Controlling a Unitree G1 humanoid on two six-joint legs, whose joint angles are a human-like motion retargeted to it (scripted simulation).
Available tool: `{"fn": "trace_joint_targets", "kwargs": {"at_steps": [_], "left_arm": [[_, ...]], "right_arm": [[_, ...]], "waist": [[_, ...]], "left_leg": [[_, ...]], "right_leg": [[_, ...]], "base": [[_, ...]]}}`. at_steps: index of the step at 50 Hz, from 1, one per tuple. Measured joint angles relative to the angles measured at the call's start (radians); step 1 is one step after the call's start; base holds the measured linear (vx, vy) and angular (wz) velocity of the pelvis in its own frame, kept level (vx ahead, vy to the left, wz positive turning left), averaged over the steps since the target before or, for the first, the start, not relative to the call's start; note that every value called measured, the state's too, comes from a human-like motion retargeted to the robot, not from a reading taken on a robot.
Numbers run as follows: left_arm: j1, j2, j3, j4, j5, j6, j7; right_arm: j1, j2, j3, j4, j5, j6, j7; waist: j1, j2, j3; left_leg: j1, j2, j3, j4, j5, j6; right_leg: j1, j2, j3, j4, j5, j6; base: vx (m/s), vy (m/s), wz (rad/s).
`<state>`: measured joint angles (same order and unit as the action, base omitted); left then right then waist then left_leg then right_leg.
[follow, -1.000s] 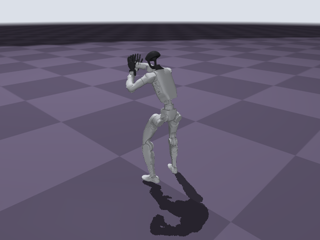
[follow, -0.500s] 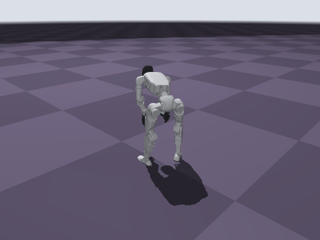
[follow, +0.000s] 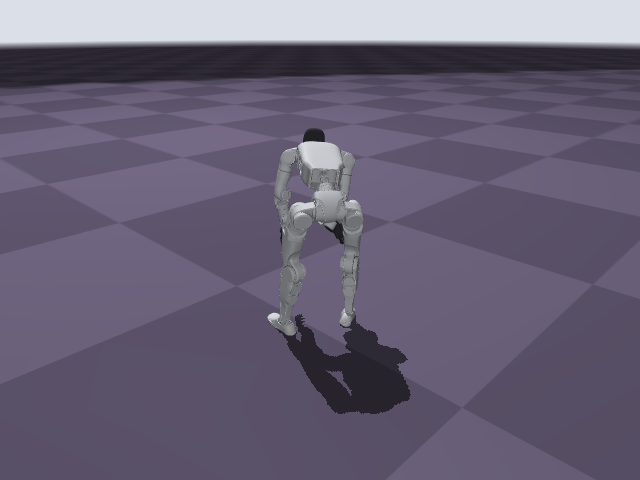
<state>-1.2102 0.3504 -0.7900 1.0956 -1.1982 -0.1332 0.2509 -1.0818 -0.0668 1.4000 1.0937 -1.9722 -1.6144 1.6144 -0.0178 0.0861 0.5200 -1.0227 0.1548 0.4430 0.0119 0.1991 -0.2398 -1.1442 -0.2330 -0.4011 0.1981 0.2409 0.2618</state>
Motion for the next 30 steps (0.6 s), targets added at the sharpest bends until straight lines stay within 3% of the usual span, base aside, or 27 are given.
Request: {"fn": "trace_joint_targets", "kwargs": {"at_steps": [3,5,7,10,12,15,17,18,20,25,30], "left_arm": [[0.113,0.003,0.068,-0.002,0.004,-0.027,-0.021],[0.173,0.052,-0.163,-0.1,0.2,-0.01,-0.246],[0.217,0.018,-0.05,-0.088,0.188,-0.008,-0.226],[0.364,-0.047,0.169,-0.104,0.256,-0.01,-0.201],[0.428,-0.039,0.226,-0.144,0.34,-0.001,-0.205],[0.51,-0.021,0.3,-0.202,0.495,0.007,-0.184],[0.575,-0.024,0.399,-0.236,0.526,0.012,-0.144],[0.671,-0.036,0.531,-0.254,0.506,0.032,-0.082],[0.799,-0.019,0.612,-0.305,0.519,0.053,-0.051],[0.936,0.016,0.691,-0.348,0.53,0.051,-0.053],[1.022,0.051,0.726,-0.34,0.575,0.045,-0.039]], "right_arm": [[0.084,-0.045,0.0,-0.002,0.0,0.0,0.0],[0.115,-0.413,0.0,-0.264,0.0,0.0,0.0],[0.178,-0.551,0.0,-0.261,0.0,0.0,0.0],[0.196,-0.667,0.0,-0.51,0.0,0.0,0.0],[0.204,-0.752,0.0,-0.628,0.0,0.0,0.0],[0.282,-0.866,0.0,-0.587,0.0,0.0,0.0],[0.333,-0.827,-0.025,-0.514,0.0,0.0,0.0],[0.431,-0.646,-0.099,-0.307,0.0,0.0,0.0],[0.529,-0.48,-0.146,-0.094,0.0,0.0,0.0],[0.626,-0.395,-0.253,0.015,0.0,0.0,0.0],[0.733,-0.372,-0.342,0.048,0.0,0.0,0.0]], "waist": [[-0.019,0.02,0.0],[0.145,-0.018,0.0],[0.149,0.014,0.0],[0.066,0.09,0.0],[0.06,0.085,0.0],[0.092,0.062,0.0],[0.079,0.047,-0.014],[0.004,0.045,-0.057],[-0.03,0.014,-0.118],[0.0,-0.033,-0.183],[0.071,-0.062,-0.195]], "left_leg": [[0.116,0.004,0.024,0.047,-0.048,0.014],[0.156,0.032,0.03,0.198,-0.12,0.048],[0.216,0.041,0.043,0.237,-0.137,0.087],[0.291,0.115,0.072,0.481,-0.215,0.101],[0.31,0.141,0.037,0.613,-0.233,0.138],[0.346,0.122,-0.104,0.76,-0.271,0.126],[0.381,0.066,-0.215,0.77,-0.317,0.124],[0.423,0.059,-0.247,0.776,-0.351,0.085],[0.468,0.054,-0.281,0.753,-0.387,0.077],[0.56,0.022,-0.442,0.527,-0.432,0.094],[0.722,-0.071,-0.847,0.322,-0.457,0.066]], "right_leg": [[0.115,-0.007,0.028,0.016,-0.042,0.0],[0.192,-0.028,0.04,0.078,-0.112,-0.056],[0.245,-0.023,0.075,0.09,-0.133,-0.06],[0.371,-0.021,0.129,0.151,-0.208,-0.077],[0.424,-0.011,0.174,0.183,-0.243,-0.097],[0.522,0.023,0.262,0.205,-0.286,-0.101],[0.582,0.05,0.328,0.188,-0.28,-0.079],[0.64,0.065,0.355,0.178,-0.283,-0.04],[0.711,0.083,0.403,0.156,-0.289,-0.017],[0.804,0.144,0.551,0.1,-0.288,0.0],[0.9,0.232,0.738,0.054,-0.277,0.0]], "base": [[0.18,-0.06,-0.3],[0.21,0.02,-0.28],[0.24,-0.02,-0.66],[0.31,0.0,-0.94],[0.3,0.01,-1.25],[0.35,0.04,-1.72],[0.33,0.05,-1.92],[0.42,0.07,-1.83],[0.39,0.11,-1.58],[0.27,0.14,-1.84],[0.2,0.2,-2.3]]}}
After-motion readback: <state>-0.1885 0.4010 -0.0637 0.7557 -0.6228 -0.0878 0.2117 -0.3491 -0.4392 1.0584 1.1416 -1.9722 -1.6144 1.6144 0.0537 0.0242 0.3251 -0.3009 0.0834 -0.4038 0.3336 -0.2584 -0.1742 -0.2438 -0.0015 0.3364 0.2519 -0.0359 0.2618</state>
